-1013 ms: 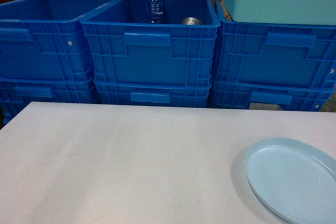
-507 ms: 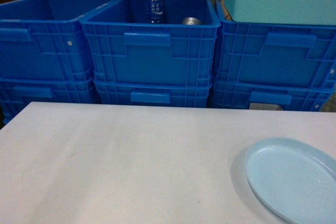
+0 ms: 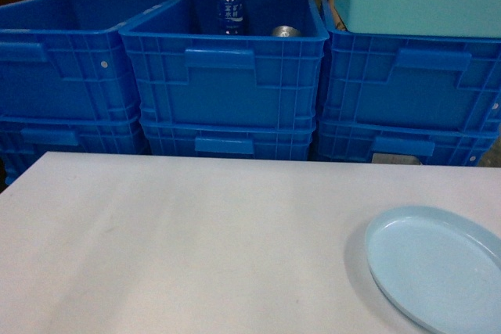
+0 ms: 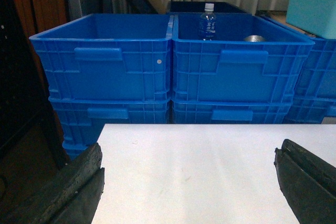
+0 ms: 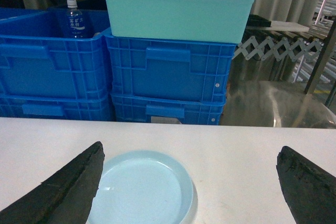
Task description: Place blue tray on left shelf second layer neatly
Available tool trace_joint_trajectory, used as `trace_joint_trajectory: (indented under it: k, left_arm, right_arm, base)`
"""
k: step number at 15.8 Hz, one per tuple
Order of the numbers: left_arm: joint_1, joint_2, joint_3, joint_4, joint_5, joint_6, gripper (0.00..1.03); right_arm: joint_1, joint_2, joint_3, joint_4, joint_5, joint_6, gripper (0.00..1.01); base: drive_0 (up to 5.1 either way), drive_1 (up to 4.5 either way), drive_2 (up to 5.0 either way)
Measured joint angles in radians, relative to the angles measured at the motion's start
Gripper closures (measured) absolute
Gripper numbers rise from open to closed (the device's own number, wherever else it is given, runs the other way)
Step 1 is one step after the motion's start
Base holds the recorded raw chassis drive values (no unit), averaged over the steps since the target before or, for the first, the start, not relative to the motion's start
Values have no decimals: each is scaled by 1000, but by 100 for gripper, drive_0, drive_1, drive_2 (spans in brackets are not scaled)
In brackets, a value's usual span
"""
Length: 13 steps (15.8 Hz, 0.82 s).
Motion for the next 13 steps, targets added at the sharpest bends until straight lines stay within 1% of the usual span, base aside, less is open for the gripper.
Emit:
trace_joint_trajectory:
  k: [8,9,10,11,12,13]
  left_arm:
    - [0,0,0,0,0,0,5]
    - [0,0,0,0,0,0,5]
    - [0,0,0,0,0,0,5]
    - [0,0,0,0,0,0,5]
    - [0,0,0,0,0,0,5]
    - [0,0,0,0,0,0,5]
  right_arm:
    - [0,1,0,4,0,0,3]
    - [-11,54,2,78,-31,10,3]
    - [-16,170,14,156,-42,9,3]
    - [-29,311,23,247,-68,8,3]
    - [-29,407,43,306,-71,-2,3]
    - [-28,533,89,370,-82,-11,3]
  base:
    - [0,0,0]
    - [0,0,0]
    - [0,0,0]
    - [0,0,0]
    - [0,0,0]
    - [0,0,0]
